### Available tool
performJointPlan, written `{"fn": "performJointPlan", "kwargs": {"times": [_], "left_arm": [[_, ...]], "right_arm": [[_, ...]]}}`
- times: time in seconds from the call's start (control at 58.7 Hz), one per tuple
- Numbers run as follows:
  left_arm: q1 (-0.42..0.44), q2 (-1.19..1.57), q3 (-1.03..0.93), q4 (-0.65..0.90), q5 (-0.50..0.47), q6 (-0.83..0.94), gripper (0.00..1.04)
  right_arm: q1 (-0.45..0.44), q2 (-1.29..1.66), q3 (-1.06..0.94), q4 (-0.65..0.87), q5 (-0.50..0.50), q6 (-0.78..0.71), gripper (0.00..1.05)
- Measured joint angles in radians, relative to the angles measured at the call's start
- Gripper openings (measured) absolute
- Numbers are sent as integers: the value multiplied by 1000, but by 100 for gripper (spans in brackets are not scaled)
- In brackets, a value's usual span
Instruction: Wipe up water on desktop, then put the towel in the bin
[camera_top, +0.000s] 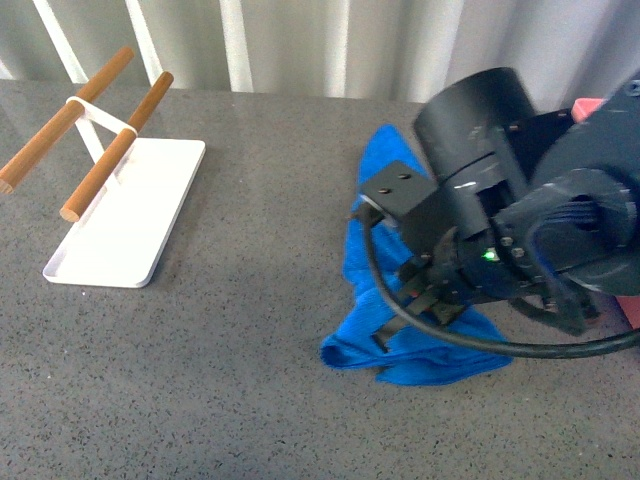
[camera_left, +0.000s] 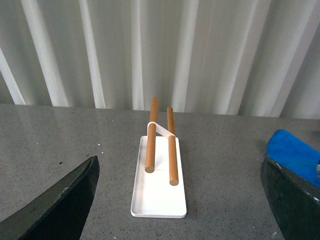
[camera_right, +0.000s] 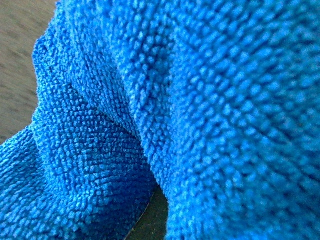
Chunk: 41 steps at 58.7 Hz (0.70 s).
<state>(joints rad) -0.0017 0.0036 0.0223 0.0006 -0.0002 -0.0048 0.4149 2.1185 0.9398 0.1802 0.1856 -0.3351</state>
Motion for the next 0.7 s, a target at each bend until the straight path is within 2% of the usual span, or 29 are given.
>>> {"fn": "performJointPlan", "kwargs": {"times": [0.119,0.273,0.46,0.579,0.698], "left_arm": [[0,0,0,0,0,0,98],[0,0,0,0,0,0,98],[0,0,0,0,0,0,98],[0,0,0,0,0,0,98],[0,0,0,0,0,0,98]], "right_arm": [[-40,-88,-25,45,-38,-64,3],[-22,-243,20,18,-94,-158,3],[19,-395,175,-161,-45,-312,3],[-13,-458,261,-250,8,-381,3],[-56,-528,277,-211,-12,-404,3]]}}
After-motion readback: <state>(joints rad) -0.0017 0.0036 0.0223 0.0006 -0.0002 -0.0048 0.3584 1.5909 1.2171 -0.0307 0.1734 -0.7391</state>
